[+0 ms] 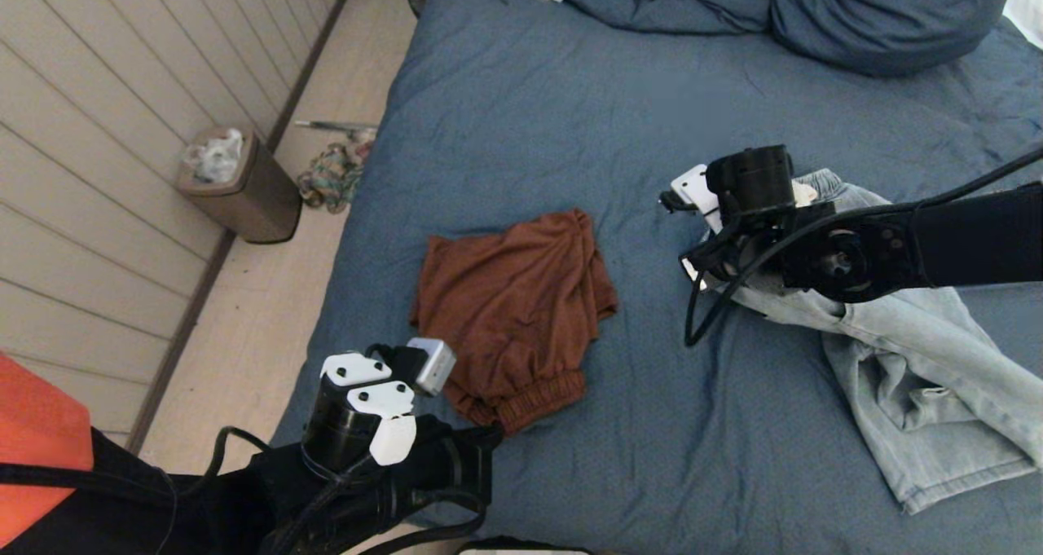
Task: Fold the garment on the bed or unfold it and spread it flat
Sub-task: Fold the blue shorts
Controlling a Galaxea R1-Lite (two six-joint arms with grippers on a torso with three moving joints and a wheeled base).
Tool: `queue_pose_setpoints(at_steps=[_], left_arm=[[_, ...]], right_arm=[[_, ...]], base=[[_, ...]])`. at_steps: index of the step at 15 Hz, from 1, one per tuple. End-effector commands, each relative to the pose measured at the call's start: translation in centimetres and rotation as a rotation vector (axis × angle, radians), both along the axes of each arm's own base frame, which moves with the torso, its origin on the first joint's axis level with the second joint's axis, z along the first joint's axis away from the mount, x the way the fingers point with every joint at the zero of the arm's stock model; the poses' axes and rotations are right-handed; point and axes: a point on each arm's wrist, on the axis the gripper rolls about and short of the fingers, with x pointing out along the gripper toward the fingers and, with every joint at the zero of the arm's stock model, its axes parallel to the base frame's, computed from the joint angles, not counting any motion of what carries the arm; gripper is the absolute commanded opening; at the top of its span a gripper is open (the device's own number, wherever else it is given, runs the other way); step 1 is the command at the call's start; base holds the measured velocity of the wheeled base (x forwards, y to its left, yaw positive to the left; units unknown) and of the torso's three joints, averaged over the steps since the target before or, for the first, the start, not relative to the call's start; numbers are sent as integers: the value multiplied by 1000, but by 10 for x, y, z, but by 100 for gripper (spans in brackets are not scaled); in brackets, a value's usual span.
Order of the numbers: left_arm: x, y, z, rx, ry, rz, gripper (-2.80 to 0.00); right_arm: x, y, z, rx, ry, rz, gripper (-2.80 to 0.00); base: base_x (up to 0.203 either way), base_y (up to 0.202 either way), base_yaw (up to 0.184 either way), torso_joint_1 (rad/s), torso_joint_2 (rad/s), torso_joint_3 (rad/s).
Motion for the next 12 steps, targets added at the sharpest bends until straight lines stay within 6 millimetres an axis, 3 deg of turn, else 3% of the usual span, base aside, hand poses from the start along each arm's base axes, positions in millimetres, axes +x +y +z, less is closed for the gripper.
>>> queue_pose_setpoints(at_steps=[1,7,8,12], left_arm=[[1,-1,-2,-2,3,3,-280],[5,-5,-11,0,-4,9,-280],[5,-5,-11,0,-4,9,-280],[5,-6,-13,4,-2,5,-280]], right_arm=[[22,-2,-16,-8,4,-23,0],[34,0,-42,-27,56,-27,0],[34,0,-44,-28,58,-26,-280],[38,-6,-36,-8,5,-45,-280]], base=[[0,0,0,0,0,0],[0,0,0,0,0,0],[0,0,0,0,0,0],[0,0,0,0,0,0]])
